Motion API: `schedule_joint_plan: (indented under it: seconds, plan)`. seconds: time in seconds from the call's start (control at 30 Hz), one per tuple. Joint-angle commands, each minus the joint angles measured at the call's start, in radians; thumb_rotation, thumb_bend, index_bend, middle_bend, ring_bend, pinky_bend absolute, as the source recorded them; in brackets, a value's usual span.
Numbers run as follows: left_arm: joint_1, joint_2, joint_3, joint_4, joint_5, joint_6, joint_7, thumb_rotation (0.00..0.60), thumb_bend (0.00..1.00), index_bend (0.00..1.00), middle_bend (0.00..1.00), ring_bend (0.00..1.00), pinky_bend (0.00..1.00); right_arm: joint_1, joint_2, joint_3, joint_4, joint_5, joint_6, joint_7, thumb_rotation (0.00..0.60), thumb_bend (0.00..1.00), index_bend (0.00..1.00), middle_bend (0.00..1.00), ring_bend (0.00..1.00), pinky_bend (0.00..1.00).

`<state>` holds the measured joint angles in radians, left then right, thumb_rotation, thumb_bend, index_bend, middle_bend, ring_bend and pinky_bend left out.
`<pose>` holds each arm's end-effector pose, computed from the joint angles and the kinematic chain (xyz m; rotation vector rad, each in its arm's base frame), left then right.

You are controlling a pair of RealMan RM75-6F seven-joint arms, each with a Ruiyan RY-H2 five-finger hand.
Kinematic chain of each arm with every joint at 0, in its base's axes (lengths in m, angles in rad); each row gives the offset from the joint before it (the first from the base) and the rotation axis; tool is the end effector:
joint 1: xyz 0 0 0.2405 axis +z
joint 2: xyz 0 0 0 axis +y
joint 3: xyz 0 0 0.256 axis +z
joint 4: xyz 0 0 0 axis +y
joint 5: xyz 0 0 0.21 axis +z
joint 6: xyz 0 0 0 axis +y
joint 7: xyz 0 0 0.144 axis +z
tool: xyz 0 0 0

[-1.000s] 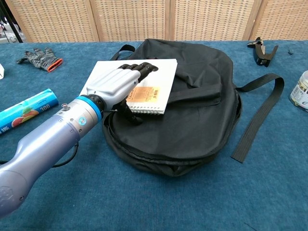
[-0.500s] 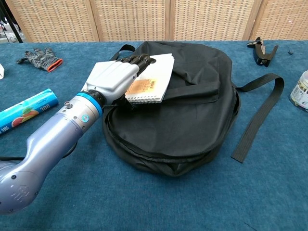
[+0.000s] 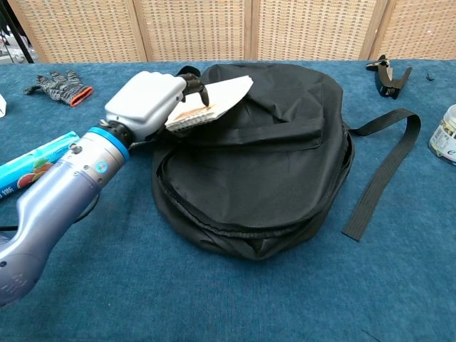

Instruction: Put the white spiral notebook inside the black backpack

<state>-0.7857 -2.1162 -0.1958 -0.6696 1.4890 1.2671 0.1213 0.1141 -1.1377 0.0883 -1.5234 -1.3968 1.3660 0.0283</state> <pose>-0.1199 0.3508 -0.1004 -1.7324 -0.5502 -1.2038 -0.3386 -0.1991 0.1590 1.3484 -0.9604 0.8073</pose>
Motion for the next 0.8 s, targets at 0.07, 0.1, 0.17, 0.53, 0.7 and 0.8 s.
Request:
schedule_joint_plan:
  seconds: [0.07,0.1,0.17,0.53,0.7,0.8]
  plan:
    - [0.019,0.03,0.02,-0.002,0.017,0.026,-0.016,0.6,0.47,0.52,0.42,0.45,0.56,0.004,0.007,-0.009,-0.01,-0.015,-0.007,0.0,0.6,0.0,0.0,0.0,0.0,0.0]
    - [0.023,0.041,0.024,-0.006,0.021,0.033,-0.018,0.6,0.48,0.53,0.43,0.46,0.57,0.006,0.009,-0.012,-0.013,-0.021,-0.011,0.002,0.6,0.0,0.0,0.0,0.0,0.0]
    - [0.028,0.074,0.036,-0.022,0.037,0.048,-0.017,0.6,0.48,0.58,0.47,0.49,0.59,0.011,0.011,-0.018,-0.018,-0.034,-0.018,0.002,0.6,0.0,0.0,0.0,0.0,0.0]
    - [0.021,0.223,0.036,-0.136,0.063,0.074,-0.009,0.6,0.5,0.68,0.55,0.55,0.64,0.106,0.093,-0.067,-0.097,-0.201,-0.113,0.123,0.6,0.0,0.01,0.0,0.0,0.0]
    - [0.014,0.294,0.036,-0.216,0.069,0.058,0.005,0.6,0.5,0.69,0.56,0.56,0.64,0.179,0.141,-0.091,-0.139,-0.305,-0.164,0.303,0.6,0.0,0.08,0.05,0.0,0.07]
    - [0.009,0.326,0.031,-0.259,0.066,0.047,0.01,0.6,0.5,0.71,0.57,0.57,0.65,0.215,0.146,-0.104,-0.143,-0.354,-0.184,0.355,0.6,0.0,0.11,0.08,0.0,0.09]
